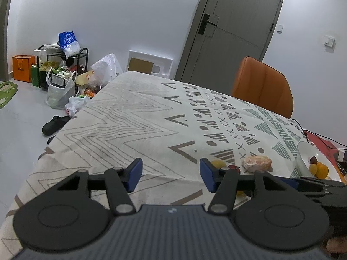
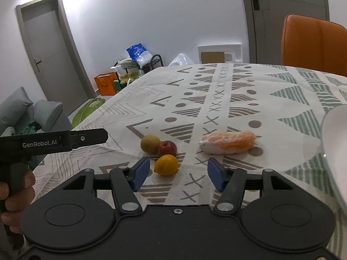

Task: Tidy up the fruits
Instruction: 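Grasp the small orange with the right tool while the left tool grasps the second kiwi-like fruit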

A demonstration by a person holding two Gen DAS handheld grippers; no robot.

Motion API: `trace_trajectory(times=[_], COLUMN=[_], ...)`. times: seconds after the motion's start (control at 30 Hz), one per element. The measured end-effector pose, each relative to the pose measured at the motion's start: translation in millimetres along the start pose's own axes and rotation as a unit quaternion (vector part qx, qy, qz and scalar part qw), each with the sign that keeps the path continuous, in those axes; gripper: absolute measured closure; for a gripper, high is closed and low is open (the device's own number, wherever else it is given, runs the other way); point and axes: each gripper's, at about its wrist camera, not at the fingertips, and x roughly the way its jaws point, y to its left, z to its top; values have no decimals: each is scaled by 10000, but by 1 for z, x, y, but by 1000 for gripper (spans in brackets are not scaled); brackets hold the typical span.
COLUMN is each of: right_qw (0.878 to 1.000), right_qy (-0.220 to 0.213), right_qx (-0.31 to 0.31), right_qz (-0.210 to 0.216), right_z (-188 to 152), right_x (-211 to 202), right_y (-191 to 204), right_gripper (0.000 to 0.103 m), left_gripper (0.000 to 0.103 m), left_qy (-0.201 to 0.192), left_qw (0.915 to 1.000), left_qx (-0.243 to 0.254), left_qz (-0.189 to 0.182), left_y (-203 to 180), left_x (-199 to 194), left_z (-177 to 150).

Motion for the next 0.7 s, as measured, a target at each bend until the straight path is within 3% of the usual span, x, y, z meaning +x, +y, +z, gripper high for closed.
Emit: trace_trajectory(times=[0.03,0.1,0.13,0.17,0.4,0.7], right_qw=[10000,9999,9999,9999,9999,9999], right_qy=[26,87,124,124,83,-34], right_qx=[-5,-29,-43,-69,-59,63], right_qz=[9,55,75,82,0,-128], right_z=[0,1,0,1,2,2], right_x=[3,9,12,12,7,-9], right_y=[1,3,4,5,3,-15], right_gripper=[45,60,77,80,80,80], left_gripper=[46,46,46,46,46,54], left_qy=[9,22,35,47,80,148], left_qw=[10000,10000,10000,9999,9997,9993], left_qx=[2,23,35,43,79,153], left_qz=[-19,-48,-64,-77,-197,-314], left_y=[0,0,-1,-1,-9,-23], left_x=[1,3,4,6,14,23], left_z=[0,0,0,0,0,-1])
